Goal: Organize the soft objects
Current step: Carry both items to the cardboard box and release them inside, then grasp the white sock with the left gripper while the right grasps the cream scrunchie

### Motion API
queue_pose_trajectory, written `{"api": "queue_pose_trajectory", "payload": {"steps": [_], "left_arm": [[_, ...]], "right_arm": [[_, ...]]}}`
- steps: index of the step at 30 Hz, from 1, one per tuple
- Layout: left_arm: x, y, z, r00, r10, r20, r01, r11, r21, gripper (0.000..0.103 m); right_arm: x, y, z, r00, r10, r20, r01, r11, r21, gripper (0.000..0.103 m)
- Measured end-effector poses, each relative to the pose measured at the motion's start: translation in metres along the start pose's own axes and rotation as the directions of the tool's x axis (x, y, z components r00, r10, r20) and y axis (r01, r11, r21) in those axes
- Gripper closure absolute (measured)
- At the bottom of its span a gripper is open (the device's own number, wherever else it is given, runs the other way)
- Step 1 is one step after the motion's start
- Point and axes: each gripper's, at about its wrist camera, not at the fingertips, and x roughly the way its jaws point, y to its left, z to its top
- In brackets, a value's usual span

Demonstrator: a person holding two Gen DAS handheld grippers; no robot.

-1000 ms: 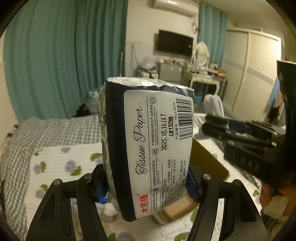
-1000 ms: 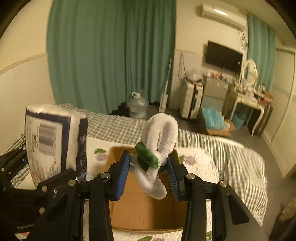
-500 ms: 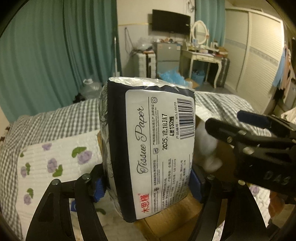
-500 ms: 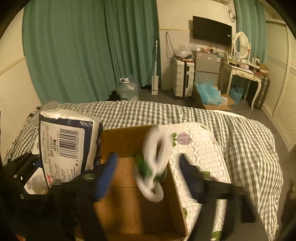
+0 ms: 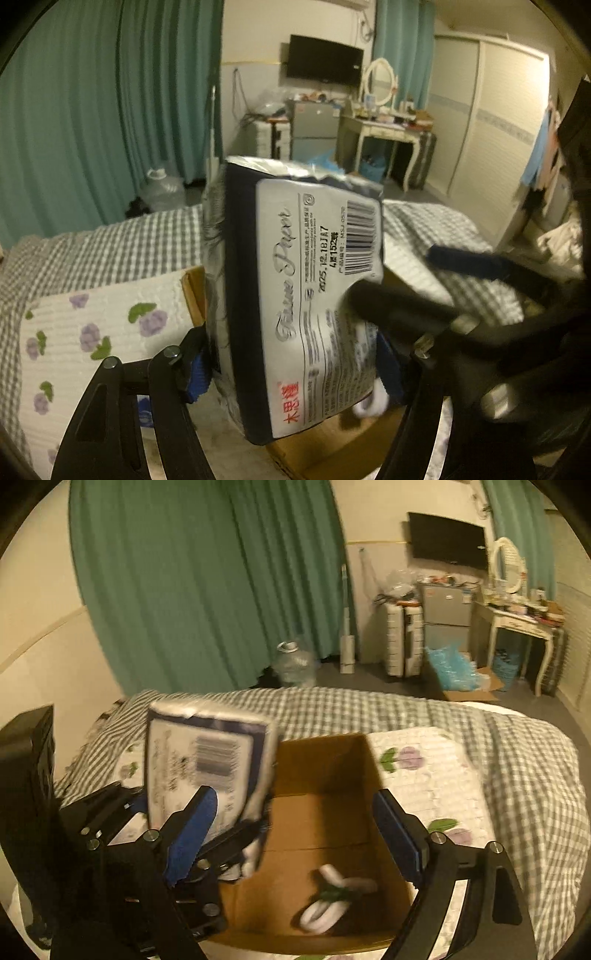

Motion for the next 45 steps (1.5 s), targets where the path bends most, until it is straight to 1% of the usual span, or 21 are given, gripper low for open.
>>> {"api": "queue_pose_trajectory", "payload": {"steps": [3, 5, 8, 11, 13, 16, 18, 20, 21, 22, 23, 25, 28, 31, 33, 36, 37, 40, 41, 43, 45], "left_arm": [[0.000, -0.001, -0.001, 1.000, -0.027, -0.002, 0.027, 1.000, 0.011, 0.030], [-0.001, -0.005, -0.004, 1.000, -0.028, 0.010, 0.027, 0.999, 0.037, 0.030], [-0.002, -0.010, -0.007, 0.999, -0.036, 0.021, 0.034, 0.996, 0.078, 0.030], [-0.003, -0.007, -0.007, 0.999, -0.033, 0.013, 0.032, 0.997, 0.073, 0.030], [-0.008, -0.001, -0.007, 1.000, -0.027, 0.014, 0.026, 0.998, 0.055, 0.030], [-0.026, 0.013, -0.010, 0.999, 0.003, 0.039, -0.004, 0.999, 0.039, 0.030], [-0.048, 0.027, -0.014, 0.997, 0.042, 0.068, -0.044, 0.999, 0.026, 0.030], [-0.068, 0.042, -0.019, 0.994, 0.067, 0.091, -0.068, 0.998, 0.009, 0.030], [-0.084, 0.054, -0.023, 0.990, 0.088, 0.110, -0.088, 0.996, -0.009, 0.030], [-0.096, 0.063, -0.026, 0.987, 0.104, 0.123, -0.102, 0.995, -0.020, 0.030], [-0.106, 0.072, -0.030, 0.984, 0.122, 0.132, -0.119, 0.992, -0.031, 0.030], [-0.129, 0.096, -0.038, 0.976, 0.167, 0.140, -0.160, 0.985, -0.059, 0.030], [-0.155, 0.128, -0.053, 0.965, 0.220, 0.143, -0.209, 0.974, -0.092, 0.030], [-0.169, 0.155, -0.074, 0.942, 0.306, 0.134, -0.289, 0.948, -0.132, 0.030], [-0.167, 0.170, -0.089, 0.933, 0.342, 0.111, -0.324, 0.933, -0.157, 0.030], [-0.158, 0.191, -0.115, 0.924, 0.376, 0.071, -0.355, 0.912, -0.204, 0.030], [-0.154, 0.198, -0.125, 0.919, 0.390, 0.061, -0.369, 0.903, -0.221, 0.030], [-0.145, 0.214, -0.146, 0.910, 0.414, 0.030, -0.396, 0.886, -0.242, 0.030], [-0.139, 0.220, -0.154, 0.911, 0.412, 0.009, -0.397, 0.884, -0.247, 0.030], [-0.135, 0.231, -0.170, 0.921, 0.389, -0.023, -0.382, 0.890, -0.250, 0.030], [-0.125, 0.236, -0.183, 0.923, 0.381, -0.047, -0.380, 0.892, -0.245, 0.030]], "right_arm": [[0.009, 0.006, -0.004, 0.999, 0.035, -0.030, -0.035, 0.999, -0.013, 0.017], [0.014, 0.008, -0.006, 0.998, 0.044, -0.042, -0.044, 0.999, -0.015, 0.017], [0.023, 0.002, -0.009, 0.998, 0.023, -0.063, -0.022, 1.000, 0.006, 0.017], [0.027, -0.007, -0.012, 0.997, 0.003, -0.073, 0.000, 0.999, 0.037, 0.017], [0.025, -0.011, -0.012, 0.998, -0.032, -0.058, 0.035, 0.998, 0.047, 0.017], [0.012, -0.014, -0.009, 0.999, -0.037, -0.017, 0.038, 0.997, 0.069, 0.017], [0.001, -0.010, -0.008, 0.998, -0.060, 0.011, 0.059, 0.996, 0.062, 0.017], [-0.011, -0.004, -0.007, 0.996, -0.082, 0.040, 0.080, 0.995, 0.054, 0.017], [-0.017, 0.001, -0.007, 0.995, -0.089, 0.056, 0.086, 0.995, 0.049, 0.017], [-0.023, 0.006, -0.006, 0.994, -0.092, 0.066, 0.090, 0.995, 0.044, 0.013], [-0.029, 0.013, -0.007, 0.992, -0.102, 0.080, 0.099, 0.994, 0.033, 0.009], [-0.039, 0.030, -0.007, 0.988, -0.113, 0.106, 0.113, 0.994, 0.007, 0.008], [-0.050, 0.060, -0.009, 0.986, -0.094, 0.138, 0.099, 0.995, -0.031, 0.006], [-0.051, 0.099, -0.017, 0.987, -0.062, 0.147, 0.075, 0.994, -0.083, 0.004], [-0.045, 0.124, -0.025, 0.989, -0.049, 0.140, 0.066, 0.990, -0.121, 0.004], [-0.027, 0.165, -0.041, 0.995, -0.017, 0.103, 0.035, 0.984, -0.176, 0.004], [-0.019, 0.177, -0.049, 0.997, -0.006, 0.083, 0.021, 0.981, -0.192, 0.004], [0.007, 0.206, -0.073, 1.000, -0.005, 0.017, 0.008, 0.976, -0.218, 0.004], [0.018, 0.215, -0.083, 1.000, -0.005, -0.010, 0.002, 0.974, -0.227, 0.004], [0.038, 0.229, -0.102, 0.998, -0.017, -0.062, 0.001, 0.969, -0.246, 0.004], [0.055, 0.234, -0.120, 0.994, -0.034, -0.102, 0.007, 0.967, -0.254, 0.004]]}}
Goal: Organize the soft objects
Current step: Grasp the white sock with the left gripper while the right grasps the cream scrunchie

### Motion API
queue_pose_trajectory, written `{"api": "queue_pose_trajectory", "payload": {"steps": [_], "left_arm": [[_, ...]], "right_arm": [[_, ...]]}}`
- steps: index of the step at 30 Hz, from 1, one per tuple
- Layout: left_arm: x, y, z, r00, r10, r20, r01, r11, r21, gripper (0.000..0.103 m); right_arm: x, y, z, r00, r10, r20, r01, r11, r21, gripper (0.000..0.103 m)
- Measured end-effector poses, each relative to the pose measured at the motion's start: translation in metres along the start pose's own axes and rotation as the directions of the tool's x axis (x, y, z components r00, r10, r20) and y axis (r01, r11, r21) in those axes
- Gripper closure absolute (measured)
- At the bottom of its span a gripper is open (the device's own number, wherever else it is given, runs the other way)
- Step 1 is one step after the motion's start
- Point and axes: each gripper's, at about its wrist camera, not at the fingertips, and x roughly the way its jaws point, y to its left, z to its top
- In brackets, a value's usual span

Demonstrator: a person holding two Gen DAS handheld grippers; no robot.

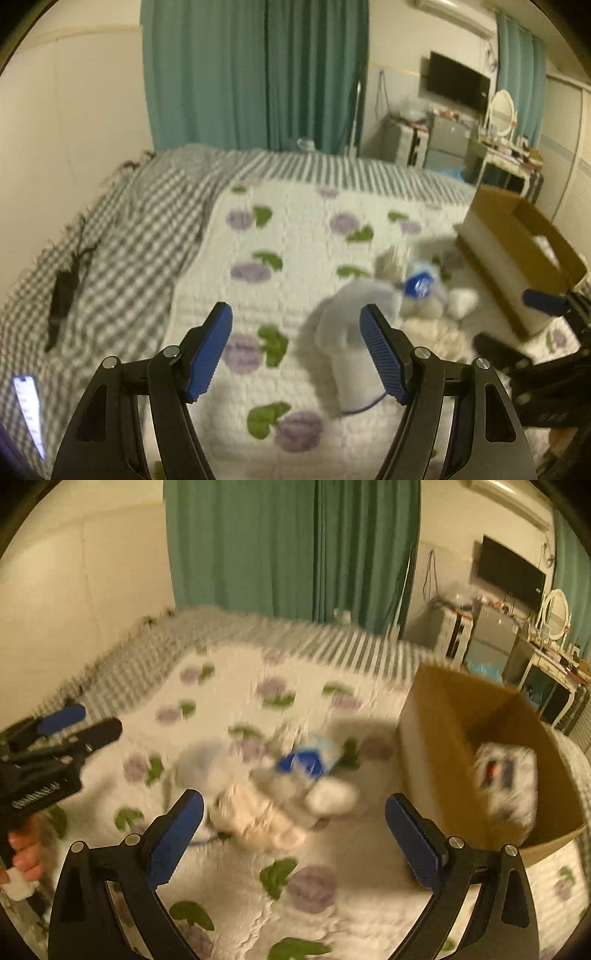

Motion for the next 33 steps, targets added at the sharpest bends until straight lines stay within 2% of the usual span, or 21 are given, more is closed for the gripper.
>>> {"api": "queue_pose_trajectory", "payload": {"steps": [6, 10, 12, 13, 14, 16, 17, 21, 24, 27, 31, 33], "left_arm": [[0.021, -0.003, -0.016, 0.998, -0.042, -0.057, 0.044, 0.999, 0.033, 0.030], [0.033, -0.007, -0.021, 0.995, -0.043, -0.087, 0.048, 0.998, 0.050, 0.030], [0.038, -0.010, -0.023, 0.993, -0.055, -0.102, 0.061, 0.997, 0.051, 0.030], [0.040, -0.011, -0.024, 0.993, -0.056, -0.109, 0.062, 0.997, 0.054, 0.030], [0.042, -0.014, -0.026, 0.992, -0.053, -0.116, 0.061, 0.996, 0.063, 0.030], [0.046, -0.020, -0.029, 0.990, -0.052, -0.130, 0.063, 0.994, 0.086, 0.030], [0.047, -0.022, -0.030, 0.989, -0.058, -0.135, 0.070, 0.994, 0.089, 0.030], [0.052, -0.029, -0.030, 0.984, -0.098, -0.148, 0.110, 0.991, 0.077, 0.030], [0.059, -0.035, -0.028, 0.983, -0.095, -0.156, 0.110, 0.990, 0.087, 0.030], [0.073, -0.035, -0.025, 0.979, -0.123, -0.161, 0.135, 0.989, 0.064, 0.030], [0.094, -0.033, -0.027, 0.965, -0.169, -0.198, 0.176, 0.984, 0.017, 0.030], [0.095, -0.037, -0.028, 0.969, -0.160, -0.188, 0.171, 0.984, 0.044, 0.033]], "right_arm": [[0.063, 0.023, -0.036, 0.991, -0.010, -0.136, 0.005, 0.999, -0.039, 0.006], [0.091, 0.020, -0.044, 0.985, 0.014, -0.170, -0.012, 1.000, 0.013, 0.014], [0.100, 0.018, -0.046, 0.982, 0.031, -0.185, -0.025, 0.999, 0.037, 0.024], [0.103, 0.019, -0.047, 0.981, 0.035, -0.190, -0.028, 0.999, 0.039, 0.035], [0.104, 0.021, -0.048, 0.981, 0.025, -0.193, -0.021, 0.999, 0.025, 0.050], [0.100, 0.024, -0.049, 0.981, 0.001, -0.192, -0.004, 1.000, -0.013, 0.065], [0.097, 0.023, -0.049, 0.982, -0.006, -0.187, 0.002, 1.000, -0.020, 0.070], [0.081, 0.007, -0.045, 0.987, 0.015, -0.159, -0.011, 1.000, 0.022, 0.073], [0.071, -0.003, -0.040, 0.990, 0.005, -0.141, -0.001, 0.999, 0.033, 0.075], [0.062, -0.009, -0.036, 0.993, -0.004, -0.119, 0.008, 0.999, 0.036, 0.077], [0.052, -0.015, -0.029, 0.996, -0.005, -0.094, 0.009, 0.999, 0.045, 0.078], [0.048, -0.016, -0.027, 0.997, -0.005, -0.083, 0.008, 0.999, 0.045, 0.078]]}}
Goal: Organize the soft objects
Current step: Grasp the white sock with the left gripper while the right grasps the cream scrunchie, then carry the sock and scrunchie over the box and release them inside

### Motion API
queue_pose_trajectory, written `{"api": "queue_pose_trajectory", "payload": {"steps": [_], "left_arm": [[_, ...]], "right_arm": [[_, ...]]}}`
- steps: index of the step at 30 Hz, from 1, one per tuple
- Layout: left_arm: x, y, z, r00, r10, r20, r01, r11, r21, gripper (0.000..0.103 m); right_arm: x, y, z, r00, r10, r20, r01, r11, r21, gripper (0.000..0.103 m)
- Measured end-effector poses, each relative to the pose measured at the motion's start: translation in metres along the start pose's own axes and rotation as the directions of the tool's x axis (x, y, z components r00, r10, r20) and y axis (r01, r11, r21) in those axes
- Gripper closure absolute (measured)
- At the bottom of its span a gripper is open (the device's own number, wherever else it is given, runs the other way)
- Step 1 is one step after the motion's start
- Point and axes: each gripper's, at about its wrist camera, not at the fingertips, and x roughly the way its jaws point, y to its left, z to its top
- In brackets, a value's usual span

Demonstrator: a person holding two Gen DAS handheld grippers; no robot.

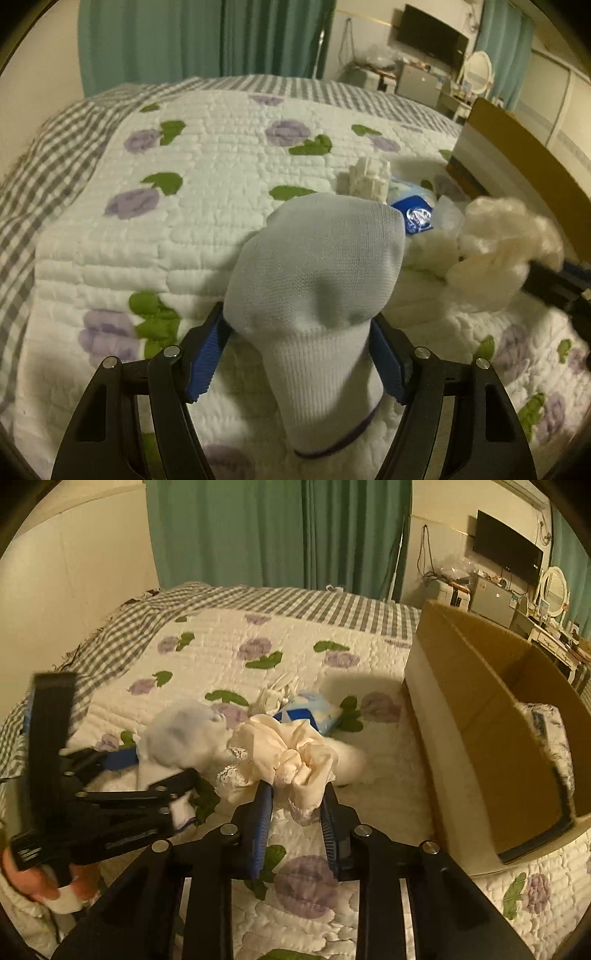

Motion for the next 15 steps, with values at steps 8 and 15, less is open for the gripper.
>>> {"api": "queue_pose_trajectory", "payload": {"steps": [8, 15], "left_arm": [[-0.013, -0.015, -0.006, 1.000, 0.011, 0.028, -0.013, 0.996, 0.083, 0.058], [-0.049, -0.021, -0.009, 0.998, 0.016, 0.067, -0.020, 0.998, 0.064, 0.059]], "right_arm": [[-0.030, -0.009, 0.011, 0.997, 0.038, 0.064, -0.039, 0.999, 0.009, 0.090], [-0.053, -0.016, 0.013, 0.991, 0.075, 0.112, -0.077, 0.997, 0.016, 0.092]]}}
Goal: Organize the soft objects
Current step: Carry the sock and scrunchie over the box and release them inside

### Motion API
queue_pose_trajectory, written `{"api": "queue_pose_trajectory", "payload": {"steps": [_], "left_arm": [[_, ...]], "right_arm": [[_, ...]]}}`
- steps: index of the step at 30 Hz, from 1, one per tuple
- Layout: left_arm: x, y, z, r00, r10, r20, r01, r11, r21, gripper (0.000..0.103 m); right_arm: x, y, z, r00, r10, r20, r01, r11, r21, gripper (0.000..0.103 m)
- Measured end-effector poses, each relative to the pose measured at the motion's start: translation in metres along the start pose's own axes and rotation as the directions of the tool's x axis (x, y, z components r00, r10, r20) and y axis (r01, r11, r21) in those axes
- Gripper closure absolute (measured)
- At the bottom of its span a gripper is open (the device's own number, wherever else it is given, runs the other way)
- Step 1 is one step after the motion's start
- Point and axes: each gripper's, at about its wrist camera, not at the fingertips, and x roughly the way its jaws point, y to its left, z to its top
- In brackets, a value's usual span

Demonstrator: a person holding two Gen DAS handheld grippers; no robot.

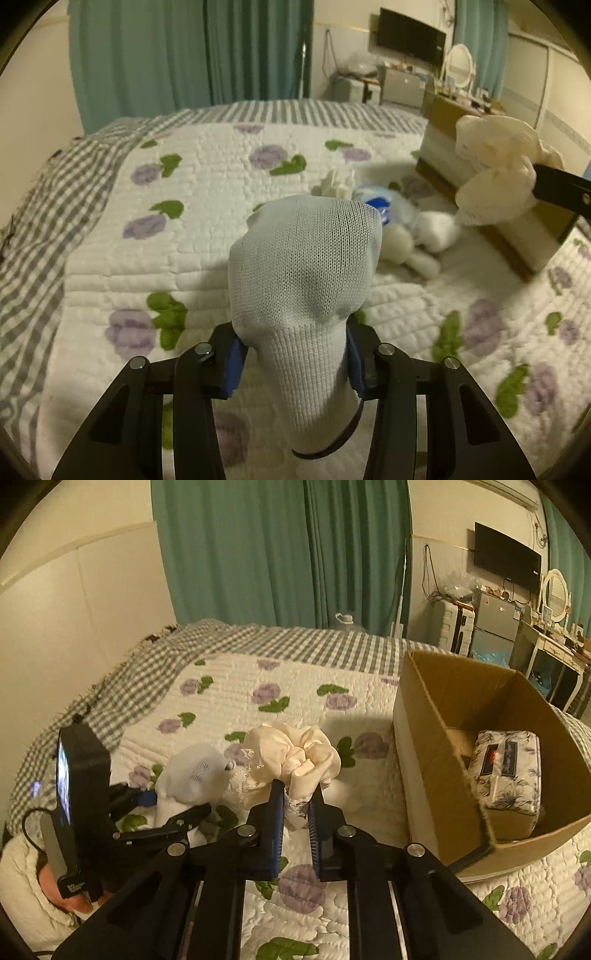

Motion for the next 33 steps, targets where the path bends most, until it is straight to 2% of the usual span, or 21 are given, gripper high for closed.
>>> {"api": "queue_pose_trajectory", "payload": {"steps": [4, 8, 12, 15, 20, 24, 28, 33], "left_arm": [[-0.035, -0.012, 0.019, 0.998, -0.021, 0.066, 0.020, 1.000, 0.004, 0.059], [-0.071, -0.037, 0.050, 0.989, -0.050, 0.143, 0.044, 0.998, 0.047, 0.059], [-0.100, -0.074, 0.086, 0.969, -0.120, 0.215, 0.101, 0.990, 0.098, 0.059], [-0.107, -0.099, 0.109, 0.958, -0.144, 0.247, 0.116, 0.985, 0.126, 0.059], [-0.095, -0.140, 0.142, 0.951, -0.187, 0.245, 0.149, 0.975, 0.168, 0.059], [-0.068, -0.175, 0.163, 0.957, -0.189, 0.221, 0.145, 0.968, 0.204, 0.059], [-0.039, -0.199, 0.174, 0.966, -0.178, 0.188, 0.138, 0.968, 0.209, 0.059], [-0.002, -0.214, 0.182, 0.976, -0.152, 0.153, 0.120, 0.972, 0.204, 0.059]], "right_arm": [[-0.023, -0.006, 0.009, 0.998, 0.018, 0.059, -0.019, 1.000, 0.015, 0.092], [-0.053, -0.020, 0.026, 0.993, 0.011, 0.118, -0.015, 0.999, 0.030, 0.092], [-0.086, -0.041, 0.049, 0.985, -0.040, 0.169, 0.038, 0.999, 0.013, 0.092], [-0.107, -0.062, 0.072, 0.976, -0.087, 0.200, 0.088, 0.996, 0.006, 0.092], [-0.130, -0.102, 0.103, 0.961, -0.145, 0.236, 0.146, 0.989, 0.013, 0.092], [-0.132, -0.132, 0.112, 0.953, -0.184, 0.240, 0.186, 0.982, 0.017, 0.092], [-0.118, -0.171, 0.110, 0.958, -0.185, 0.219, 0.175, 0.983, 0.064, 0.092], [-0.081, -0.210, 0.100, 0.975, -0.155, 0.160, 0.141, 0.985, 0.099, 0.092]]}}
